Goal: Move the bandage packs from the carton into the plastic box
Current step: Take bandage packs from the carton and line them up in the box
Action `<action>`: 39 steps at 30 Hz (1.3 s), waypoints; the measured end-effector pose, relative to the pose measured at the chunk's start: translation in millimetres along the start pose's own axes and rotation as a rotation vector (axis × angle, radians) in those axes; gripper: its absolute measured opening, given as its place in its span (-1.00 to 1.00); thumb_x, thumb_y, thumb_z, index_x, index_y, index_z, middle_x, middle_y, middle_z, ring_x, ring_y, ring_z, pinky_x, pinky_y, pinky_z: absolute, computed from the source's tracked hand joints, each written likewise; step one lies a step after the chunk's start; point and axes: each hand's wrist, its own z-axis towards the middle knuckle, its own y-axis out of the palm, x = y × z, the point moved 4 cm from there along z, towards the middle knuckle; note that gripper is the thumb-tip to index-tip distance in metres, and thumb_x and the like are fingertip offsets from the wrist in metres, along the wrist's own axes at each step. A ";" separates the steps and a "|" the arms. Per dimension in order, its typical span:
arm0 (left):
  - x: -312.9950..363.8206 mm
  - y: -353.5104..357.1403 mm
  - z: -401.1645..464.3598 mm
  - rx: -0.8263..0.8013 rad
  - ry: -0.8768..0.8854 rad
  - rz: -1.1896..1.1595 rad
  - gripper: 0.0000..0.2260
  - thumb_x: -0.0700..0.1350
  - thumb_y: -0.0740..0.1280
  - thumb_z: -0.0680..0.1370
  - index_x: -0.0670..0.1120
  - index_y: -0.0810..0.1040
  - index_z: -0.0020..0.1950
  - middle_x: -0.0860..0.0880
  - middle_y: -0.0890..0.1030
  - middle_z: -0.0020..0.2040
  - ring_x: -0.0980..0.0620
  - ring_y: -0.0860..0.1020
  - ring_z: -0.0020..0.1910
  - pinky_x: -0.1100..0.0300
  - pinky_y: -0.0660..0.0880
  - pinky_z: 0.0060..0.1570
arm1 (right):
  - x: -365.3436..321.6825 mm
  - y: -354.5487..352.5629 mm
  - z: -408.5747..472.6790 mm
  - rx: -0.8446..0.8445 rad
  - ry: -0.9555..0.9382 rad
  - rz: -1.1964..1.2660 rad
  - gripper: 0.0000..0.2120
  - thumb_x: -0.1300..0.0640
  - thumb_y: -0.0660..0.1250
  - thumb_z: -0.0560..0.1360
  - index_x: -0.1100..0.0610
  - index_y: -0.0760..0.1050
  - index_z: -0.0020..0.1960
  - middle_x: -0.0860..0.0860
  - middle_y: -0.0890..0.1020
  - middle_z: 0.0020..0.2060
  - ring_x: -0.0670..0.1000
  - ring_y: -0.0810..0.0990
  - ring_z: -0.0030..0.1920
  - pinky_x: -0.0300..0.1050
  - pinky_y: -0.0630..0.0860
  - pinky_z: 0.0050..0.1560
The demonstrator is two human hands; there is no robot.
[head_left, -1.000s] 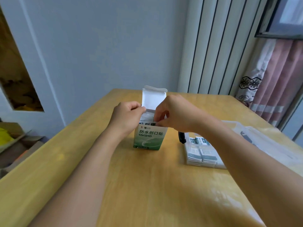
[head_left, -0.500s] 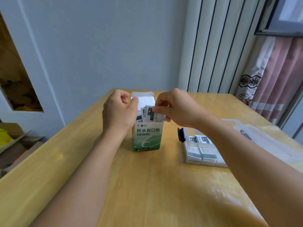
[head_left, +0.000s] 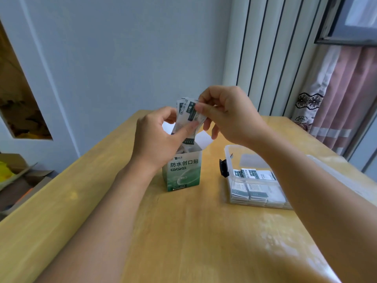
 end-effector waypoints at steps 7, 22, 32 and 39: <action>8.8 -3.7 0.2 -0.027 -0.022 -0.087 -0.87 -0.02 0.50 0.51 -0.06 0.69 -0.04 0.14 0.72 -0.14 0.16 0.68 -0.16 0.10 0.62 -0.13 | -5.1 -2.5 1.8 0.035 -0.001 0.105 -0.87 0.20 0.36 0.59 0.23 0.55 -0.11 0.22 0.67 -0.30 0.10 0.65 -0.41 -0.09 0.59 -0.44; 31.5 34.0 -21.6 -0.155 -0.537 -0.790 -0.82 -0.09 0.34 0.63 -0.13 0.63 0.16 -0.06 0.73 -0.10 0.04 0.70 -0.23 0.26 0.54 -0.49 | 18.0 -25.1 -5.7 -0.261 0.367 0.439 -0.84 0.25 0.41 0.52 0.22 0.52 -0.22 0.11 0.58 -0.38 -0.05 0.54 -0.43 -0.28 0.50 -0.44; 43.3 52.8 -39.9 -0.221 -0.533 -0.698 -0.82 -0.07 0.32 0.64 -0.05 0.61 0.21 -0.03 0.73 0.04 -0.01 0.71 -0.02 0.19 0.57 -0.41 | 30.0 -51.4 -52.1 -0.108 0.467 0.289 -0.85 0.25 0.28 0.61 0.31 0.57 0.06 0.18 0.73 -0.15 0.01 0.61 -0.29 -0.20 0.49 -0.40; 63.9 67.1 -52.9 -0.360 -0.532 -0.782 -0.87 -0.11 0.24 0.68 0.00 0.55 0.18 -0.01 0.72 0.04 0.04 0.71 -0.08 0.22 0.59 -0.41 | 34.3 -61.4 -92.0 0.186 0.464 0.566 -0.78 0.39 0.21 0.54 0.52 0.44 0.13 0.64 0.47 -0.06 0.09 0.40 -0.45 -0.20 0.34 -0.52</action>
